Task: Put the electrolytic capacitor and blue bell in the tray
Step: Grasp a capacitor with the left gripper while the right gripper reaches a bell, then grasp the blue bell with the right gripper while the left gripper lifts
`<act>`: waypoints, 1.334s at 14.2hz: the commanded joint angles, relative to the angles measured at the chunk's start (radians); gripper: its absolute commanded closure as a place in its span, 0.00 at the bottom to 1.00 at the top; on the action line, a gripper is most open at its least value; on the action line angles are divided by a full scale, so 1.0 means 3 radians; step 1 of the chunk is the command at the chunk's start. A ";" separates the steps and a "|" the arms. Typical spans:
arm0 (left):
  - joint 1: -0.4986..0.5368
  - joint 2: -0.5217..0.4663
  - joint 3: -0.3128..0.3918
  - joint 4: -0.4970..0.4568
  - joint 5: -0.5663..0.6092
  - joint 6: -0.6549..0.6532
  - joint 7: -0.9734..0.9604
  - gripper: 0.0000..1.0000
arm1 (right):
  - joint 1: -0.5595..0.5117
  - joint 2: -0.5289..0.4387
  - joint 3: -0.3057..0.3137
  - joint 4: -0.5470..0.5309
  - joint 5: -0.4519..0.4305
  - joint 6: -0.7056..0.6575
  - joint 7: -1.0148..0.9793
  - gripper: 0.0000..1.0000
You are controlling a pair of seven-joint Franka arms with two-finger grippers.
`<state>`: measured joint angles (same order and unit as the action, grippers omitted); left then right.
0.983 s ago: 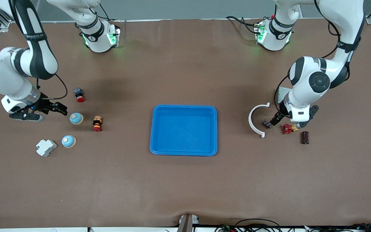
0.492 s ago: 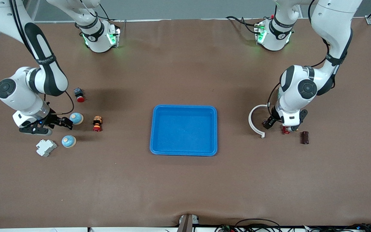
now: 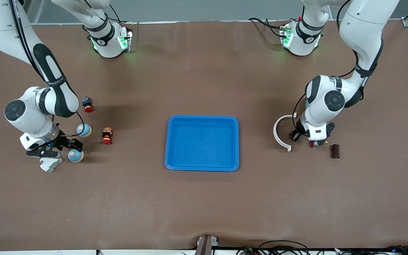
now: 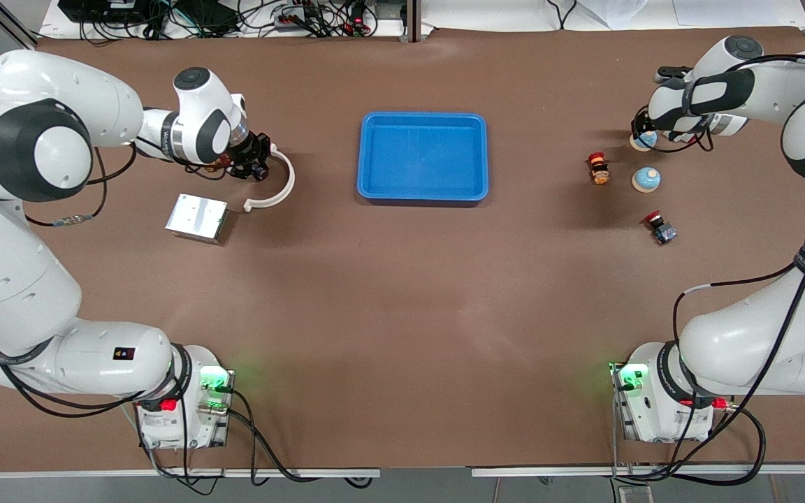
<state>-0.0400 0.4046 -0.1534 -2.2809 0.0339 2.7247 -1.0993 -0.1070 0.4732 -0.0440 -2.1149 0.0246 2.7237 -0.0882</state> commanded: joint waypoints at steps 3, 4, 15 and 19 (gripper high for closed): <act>-0.0005 -0.0090 -0.0010 0.0234 0.0010 -0.0113 -0.0114 1.00 | 0.0019 0.0146 0.0014 0.0167 0.0056 0.0007 -0.0013 0.00; -0.0020 -0.0136 -0.0010 0.0341 0.0020 -0.0316 -0.0114 1.00 | 0.0019 0.0166 0.0014 0.0198 0.0056 0.0007 -0.0013 0.00; -0.0300 -0.0030 -0.0644 0.1175 0.0015 -0.1121 -0.1371 1.00 | 0.0045 0.0187 0.0019 0.0254 0.0056 -0.0049 0.0008 1.00; -0.0674 0.0267 -0.0634 0.1502 0.0035 -0.1116 -0.2035 1.00 | 0.0208 -0.0139 0.0019 0.0448 0.0056 -0.0972 0.0278 1.00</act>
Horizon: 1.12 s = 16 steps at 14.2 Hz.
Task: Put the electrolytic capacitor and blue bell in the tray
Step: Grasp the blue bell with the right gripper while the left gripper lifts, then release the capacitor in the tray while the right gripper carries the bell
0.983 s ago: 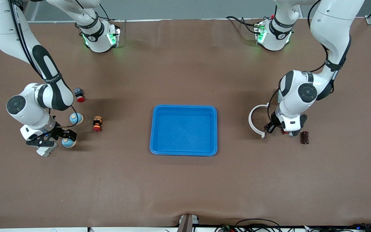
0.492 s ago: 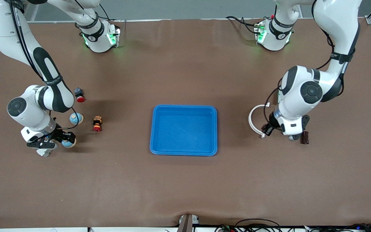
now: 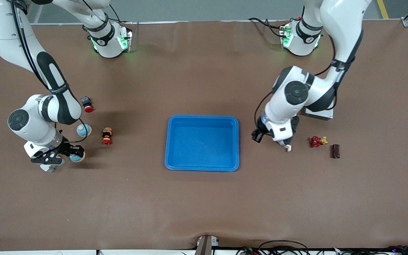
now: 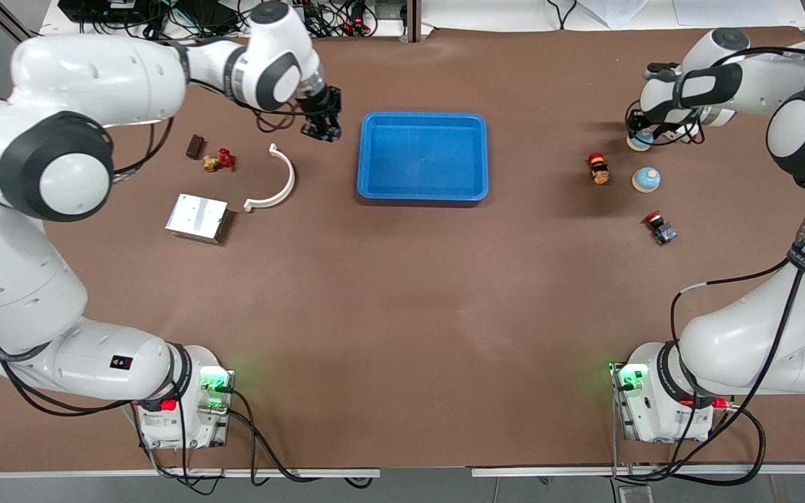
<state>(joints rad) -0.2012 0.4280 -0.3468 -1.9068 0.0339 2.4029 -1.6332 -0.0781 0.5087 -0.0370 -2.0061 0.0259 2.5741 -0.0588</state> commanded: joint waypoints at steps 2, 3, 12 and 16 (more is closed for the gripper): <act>-0.0305 0.0326 0.0021 0.0373 0.0030 -0.0033 -0.0420 1.00 | 0.0244 -0.0447 0.0001 0.0188 0.0052 -0.0980 0.0491 1.00; -0.0387 0.0403 0.0021 0.0419 0.0035 0.0002 -0.0527 1.00 | 0.0331 -0.0544 0.0006 0.0193 0.0057 -0.1099 0.0654 1.00; -0.0700 0.0848 0.0143 0.0501 0.0337 0.0141 -0.0824 0.74 | 0.1747 -0.0929 0.0016 0.0183 0.0430 -0.1264 0.3046 1.00; -0.0674 0.0818 0.0143 0.0501 0.0363 0.0110 -0.0845 0.00 | 0.2223 -0.0862 0.0011 0.0183 0.0389 -0.0927 0.3850 1.00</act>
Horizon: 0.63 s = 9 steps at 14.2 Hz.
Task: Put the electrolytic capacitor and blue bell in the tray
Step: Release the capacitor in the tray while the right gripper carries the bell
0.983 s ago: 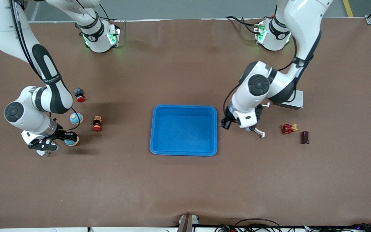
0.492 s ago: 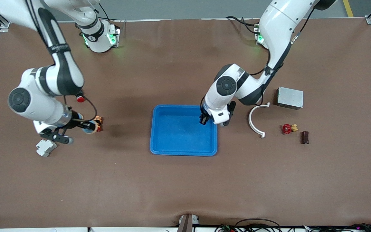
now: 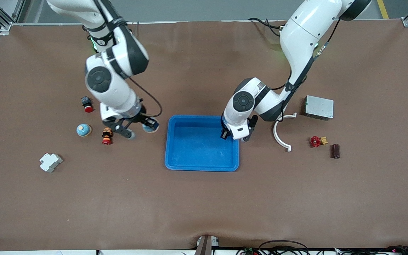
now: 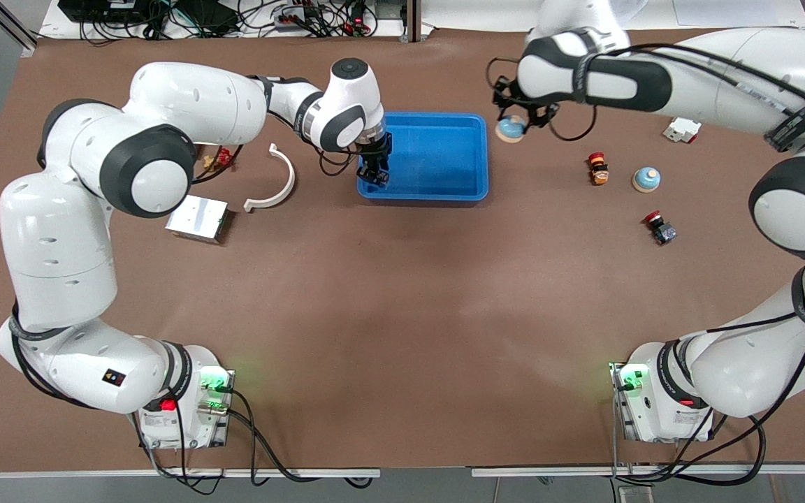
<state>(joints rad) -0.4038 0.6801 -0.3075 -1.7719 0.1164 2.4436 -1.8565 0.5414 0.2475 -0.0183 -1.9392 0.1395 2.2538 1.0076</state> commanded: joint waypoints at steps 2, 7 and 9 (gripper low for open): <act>0.0047 -0.0164 0.0023 0.0021 0.0092 -0.0081 -0.0233 0.00 | 0.0347 0.0110 -0.0052 -0.0025 -0.0132 0.0259 0.0669 1.00; 0.0374 -0.0686 0.0018 0.0006 0.0220 -0.0700 -0.0086 0.00 | 0.0695 0.0856 -0.0052 0.0552 -0.0725 0.0255 0.1656 1.00; 0.0578 -0.0834 0.0013 -0.0030 0.0251 -0.0848 0.0204 0.00 | 0.0762 0.1081 -0.0052 0.0741 -0.0828 0.0234 0.1841 1.00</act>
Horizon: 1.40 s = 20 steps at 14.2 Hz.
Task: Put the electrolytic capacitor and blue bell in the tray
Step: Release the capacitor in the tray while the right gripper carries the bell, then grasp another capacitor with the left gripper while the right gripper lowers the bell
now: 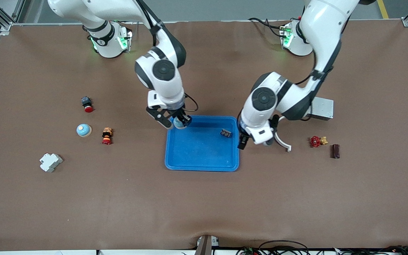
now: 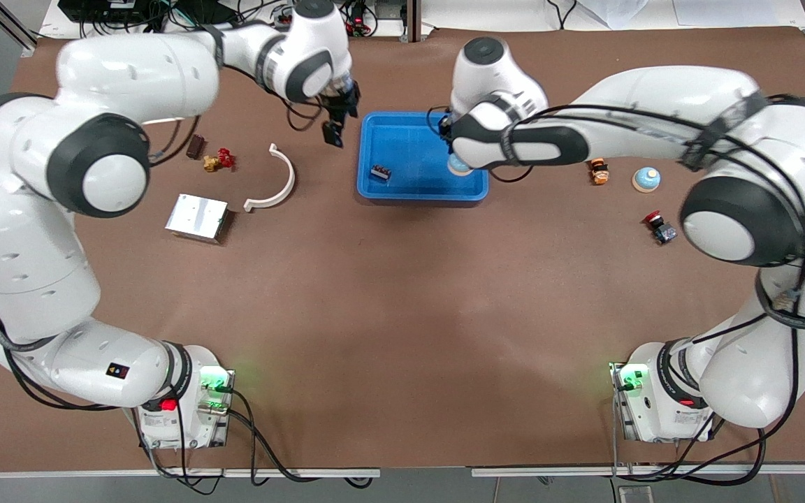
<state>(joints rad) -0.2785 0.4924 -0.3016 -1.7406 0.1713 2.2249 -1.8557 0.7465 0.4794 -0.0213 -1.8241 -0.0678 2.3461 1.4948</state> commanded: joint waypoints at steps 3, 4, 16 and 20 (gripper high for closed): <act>0.0493 -0.0444 -0.0007 -0.0333 0.0073 -0.0161 0.0774 0.00 | 0.0145 0.0554 -0.0062 0.0588 -0.0152 -0.0124 0.0320 1.00; 0.0605 -0.0475 -0.0007 -0.0389 0.0073 -0.0161 0.0973 0.00 | 0.0150 0.0600 -0.0062 0.0624 -0.0183 -0.0125 0.0345 1.00; 0.1797 -0.0277 -0.0007 -0.0630 0.0277 0.0094 0.3622 0.00 | 0.0160 0.0739 -0.0062 0.0655 -0.0337 -0.0053 0.0591 1.00; 0.2007 -0.0082 -0.0007 -0.0717 0.0446 0.0508 0.4165 0.05 | 0.0130 0.0744 -0.0057 0.0650 -0.0316 0.0059 0.0596 1.00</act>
<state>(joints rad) 0.3055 0.4469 -0.2942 -1.9385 0.2722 2.3178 -0.6614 0.7839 0.6876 -0.0346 -1.6560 -0.1421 2.3589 1.6442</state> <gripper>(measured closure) 0.000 0.374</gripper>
